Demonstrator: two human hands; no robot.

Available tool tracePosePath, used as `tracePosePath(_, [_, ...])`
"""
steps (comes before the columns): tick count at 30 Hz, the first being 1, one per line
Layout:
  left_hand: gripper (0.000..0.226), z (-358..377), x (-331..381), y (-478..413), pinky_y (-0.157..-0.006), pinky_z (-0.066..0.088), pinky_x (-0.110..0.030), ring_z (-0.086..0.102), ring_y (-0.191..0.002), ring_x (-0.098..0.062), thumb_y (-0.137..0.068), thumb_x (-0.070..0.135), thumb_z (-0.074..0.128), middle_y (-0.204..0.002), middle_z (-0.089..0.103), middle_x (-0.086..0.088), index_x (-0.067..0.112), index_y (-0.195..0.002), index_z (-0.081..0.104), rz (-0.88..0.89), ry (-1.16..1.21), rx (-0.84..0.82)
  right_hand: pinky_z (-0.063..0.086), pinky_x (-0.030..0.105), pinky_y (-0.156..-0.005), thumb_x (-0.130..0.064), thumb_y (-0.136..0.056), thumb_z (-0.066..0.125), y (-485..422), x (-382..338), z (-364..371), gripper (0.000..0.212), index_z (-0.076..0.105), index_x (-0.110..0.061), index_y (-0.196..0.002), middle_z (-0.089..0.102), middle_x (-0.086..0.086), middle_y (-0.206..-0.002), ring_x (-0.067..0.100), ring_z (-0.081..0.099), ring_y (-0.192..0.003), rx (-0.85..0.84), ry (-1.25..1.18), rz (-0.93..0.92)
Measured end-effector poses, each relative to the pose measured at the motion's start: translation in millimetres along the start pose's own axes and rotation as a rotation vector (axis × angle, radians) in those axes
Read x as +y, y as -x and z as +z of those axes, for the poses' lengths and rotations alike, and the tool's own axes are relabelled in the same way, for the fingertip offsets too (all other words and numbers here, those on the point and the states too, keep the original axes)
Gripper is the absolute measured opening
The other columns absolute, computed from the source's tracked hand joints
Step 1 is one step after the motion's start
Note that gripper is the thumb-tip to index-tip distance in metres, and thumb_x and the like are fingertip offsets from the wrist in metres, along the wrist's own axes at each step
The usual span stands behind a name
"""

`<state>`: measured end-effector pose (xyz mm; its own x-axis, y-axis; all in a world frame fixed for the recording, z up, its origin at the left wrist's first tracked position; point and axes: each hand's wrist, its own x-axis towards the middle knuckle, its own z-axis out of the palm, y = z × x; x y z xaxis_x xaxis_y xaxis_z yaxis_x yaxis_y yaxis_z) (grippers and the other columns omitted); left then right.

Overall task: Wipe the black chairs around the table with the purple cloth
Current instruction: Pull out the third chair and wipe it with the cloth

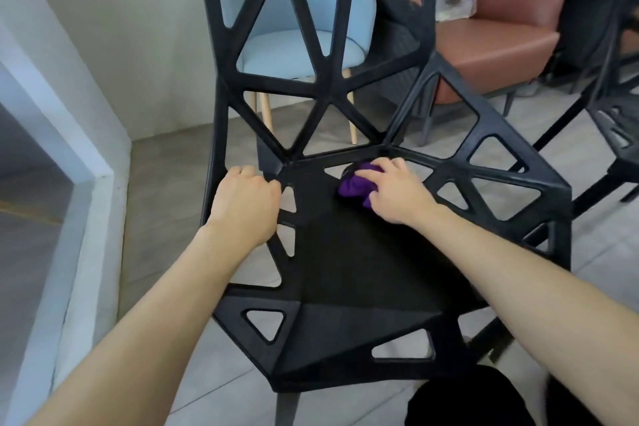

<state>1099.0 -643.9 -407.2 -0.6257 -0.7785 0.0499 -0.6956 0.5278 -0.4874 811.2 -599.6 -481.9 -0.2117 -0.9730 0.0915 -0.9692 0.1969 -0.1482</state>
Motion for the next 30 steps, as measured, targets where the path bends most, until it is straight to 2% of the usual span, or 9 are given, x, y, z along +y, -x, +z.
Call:
tracePosePath(3, [0.024, 1, 8, 2, -0.100, 0.044, -0.040, 0.060, -0.115, -0.030, -0.098, 0.026, 0.056, -0.114, 0.070, -0.006, 0.021, -0.121, 0.062, 0.004, -0.008, -0.008, 0.038, 0.058, -0.114, -0.038, -0.093, 0.060, -35, -20, -11, 0.058, 0.054, -0.032, -0.150, 0.042, 0.010, -0.152, 0.041, 0.032, -0.140, 0.019, 0.050, 0.247])
tracePosePath(6, [0.027, -1, 24, -3, -0.096, 0.045, -0.040, 0.064, -0.110, -0.028, -0.100, 0.025, 0.055, -0.114, 0.071, -0.005, 0.019, -0.125, 0.060, 0.036, 0.056, -0.024, 0.029, 0.063, -0.117, -0.041, -0.091, 0.053, -29, -96, 21, 0.062, 0.055, -0.032, -0.152, 0.040, 0.011, -0.156, 0.044, 0.027, -0.145, -0.008, 0.101, -0.022])
tracePosePath(8, [0.029, -4, 35, -6, -0.097, 0.046, -0.039, 0.064, -0.111, -0.027, -0.101, 0.026, 0.055, -0.117, 0.070, -0.005, 0.018, -0.128, 0.060, 0.062, 0.120, -0.026, 0.029, 0.061, -0.119, -0.034, -0.095, 0.054, -27, -85, 23, 0.058, 0.055, -0.037, -0.153, 0.039, 0.006, -0.160, 0.038, 0.027, -0.148, 0.016, 0.059, -0.129])
tracePosePath(11, [0.022, -4, 37, -5, -0.097, 0.046, -0.038, 0.062, -0.112, -0.026, -0.099, 0.023, 0.054, -0.119, 0.068, -0.004, 0.020, -0.120, 0.059, 0.070, 0.183, 0.016, 0.042, 0.059, -0.111, -0.026, -0.099, 0.057, -46, -26, 7, 0.057, 0.050, -0.041, -0.153, 0.040, 0.003, -0.158, 0.038, 0.033, -0.141, 0.064, 0.070, -0.001])
tracePosePath(13, [0.025, -3, 36, -3, -0.096, 0.045, -0.038, 0.062, -0.111, -0.026, -0.099, 0.022, 0.051, -0.119, 0.068, -0.004, 0.020, -0.122, 0.060, 0.078, 0.195, 0.021, 0.042, 0.062, -0.111, -0.025, -0.098, 0.059, -61, -25, 4, 0.059, 0.046, -0.037, -0.154, 0.038, 0.006, -0.157, 0.042, 0.031, -0.141, 0.016, 0.049, 0.117])
tracePosePath(16, [0.036, -2, 38, -4, -0.096, 0.046, -0.038, 0.063, -0.114, -0.026, -0.100, 0.023, 0.050, -0.123, 0.069, -0.004, 0.021, -0.134, 0.060, 0.105, 0.186, -0.013, 0.037, 0.065, -0.117, -0.033, -0.095, 0.053, -71, -61, 8, 0.060, 0.047, -0.036, -0.154, 0.037, 0.008, -0.161, 0.044, 0.025, -0.148, -0.089, -0.051, 0.032])
tracePosePath(19, [0.039, -5, 42, -4, -0.101, 0.048, -0.039, 0.062, -0.120, -0.025, -0.102, 0.025, 0.053, -0.129, 0.068, -0.004, 0.023, -0.141, 0.058, 0.132, 0.216, -0.053, 0.036, 0.061, -0.120, -0.024, -0.100, 0.058, -52, -39, 1, 0.062, 0.045, -0.041, -0.158, 0.033, 0.004, -0.166, 0.039, 0.024, -0.149, -0.089, -0.051, -0.039])
tracePosePath(24, [0.041, -13, 57, -8, -0.108, 0.047, -0.042, 0.062, -0.123, -0.027, -0.102, 0.022, 0.051, -0.128, 0.069, -0.003, 0.024, -0.143, 0.059, 0.160, 0.303, -0.039, 0.041, 0.055, -0.115, -0.022, -0.099, 0.058, 0, -1, -18, 0.067, 0.039, -0.039, -0.161, 0.038, 0.007, -0.162, 0.041, 0.031, -0.144, 0.025, -0.027, 0.163])
tracePosePath(30, [0.046, -19, 73, -13, -0.108, 0.048, -0.047, 0.062, -0.124, -0.026, -0.100, 0.020, 0.050, -0.131, 0.068, 0.000, 0.028, -0.145, 0.058, 0.176, 0.425, 0.000, 0.044, 0.047, -0.115, -0.027, -0.101, 0.055, 110, 6, -26, 0.054, 0.053, -0.042, -0.153, 0.051, 0.000, -0.149, 0.031, 0.040, -0.136, 0.002, -0.115, 0.023])
